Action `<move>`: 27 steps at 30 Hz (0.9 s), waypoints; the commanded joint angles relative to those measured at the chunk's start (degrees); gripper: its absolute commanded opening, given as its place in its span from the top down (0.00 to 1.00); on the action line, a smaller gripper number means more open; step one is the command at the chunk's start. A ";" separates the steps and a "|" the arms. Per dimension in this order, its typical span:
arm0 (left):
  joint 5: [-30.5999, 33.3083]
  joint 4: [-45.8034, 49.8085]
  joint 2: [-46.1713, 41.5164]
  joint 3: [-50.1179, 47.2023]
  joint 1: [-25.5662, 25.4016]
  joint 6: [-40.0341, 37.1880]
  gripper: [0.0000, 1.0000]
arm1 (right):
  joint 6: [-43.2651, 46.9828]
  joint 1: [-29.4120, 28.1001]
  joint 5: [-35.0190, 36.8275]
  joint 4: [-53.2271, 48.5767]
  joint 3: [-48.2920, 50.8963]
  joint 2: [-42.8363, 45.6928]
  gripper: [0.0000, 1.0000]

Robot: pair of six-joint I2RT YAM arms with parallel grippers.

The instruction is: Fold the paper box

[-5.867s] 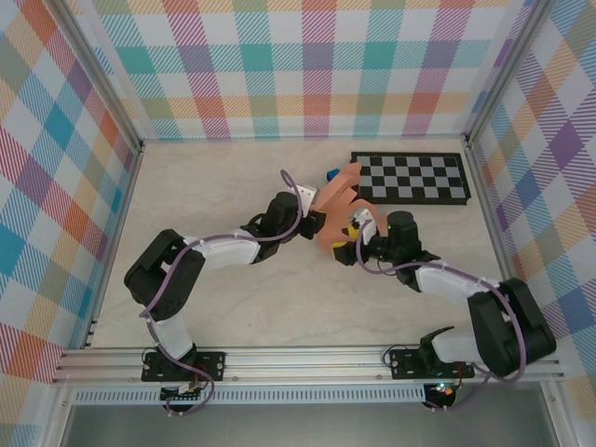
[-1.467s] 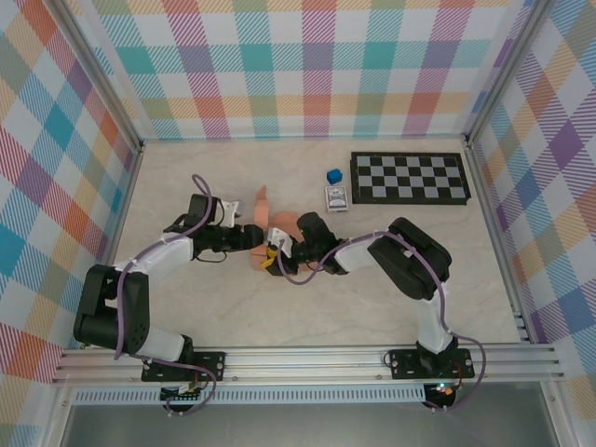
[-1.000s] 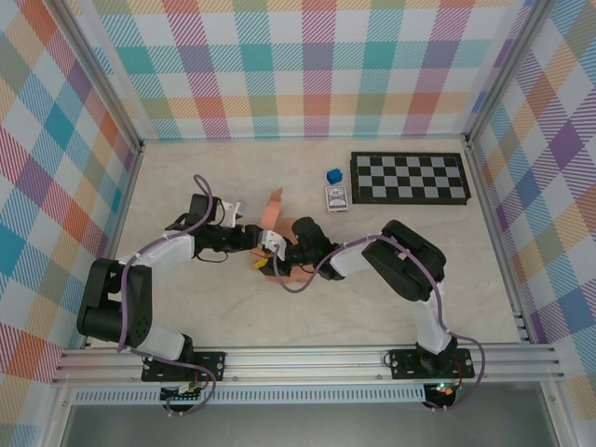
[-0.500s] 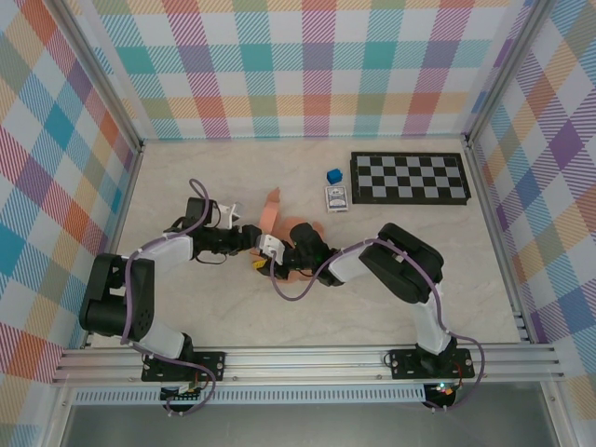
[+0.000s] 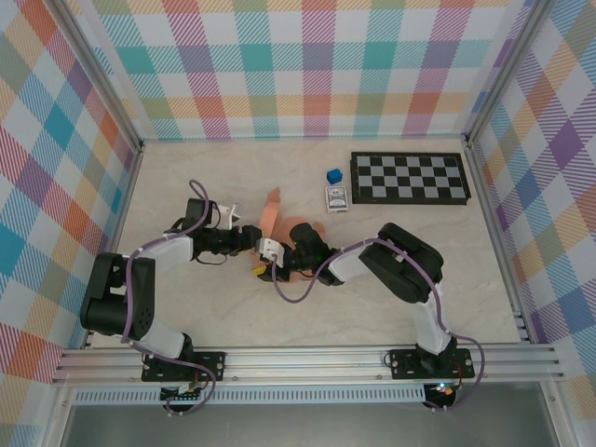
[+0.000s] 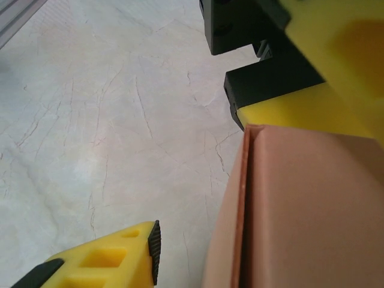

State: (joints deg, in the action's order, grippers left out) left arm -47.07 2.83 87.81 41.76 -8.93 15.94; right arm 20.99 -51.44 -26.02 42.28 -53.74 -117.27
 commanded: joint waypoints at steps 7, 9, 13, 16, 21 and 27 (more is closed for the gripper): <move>1.93 5.13 2.10 0.27 -0.16 -1.39 0.40 | 2.02 -0.24 -2.43 -3.10 0.47 0.09 0.65; 2.00 5.31 2.02 0.23 -0.18 -1.61 0.40 | 1.72 -0.24 -1.57 -3.19 0.21 -0.45 0.65; 2.39 5.62 1.93 0.11 -0.17 -1.88 0.40 | 0.64 -0.12 0.49 -2.64 0.21 -1.19 0.65; 2.43 5.69 2.01 0.24 -0.14 -1.92 0.41 | -1.58 0.35 3.12 -0.55 1.27 -1.37 0.61; 2.90 6.28 1.59 0.49 -0.17 -2.23 0.41 | -3.57 1.47 3.60 1.83 2.84 -1.01 0.53; 2.89 6.74 1.65 0.95 -0.12 -2.48 0.41 | -3.28 1.51 0.57 0.68 1.76 -1.18 0.68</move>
State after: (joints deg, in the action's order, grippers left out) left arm -47.07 4.75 88.05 42.68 -8.95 14.94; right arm 18.26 -50.06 -22.72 42.37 -51.37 -117.34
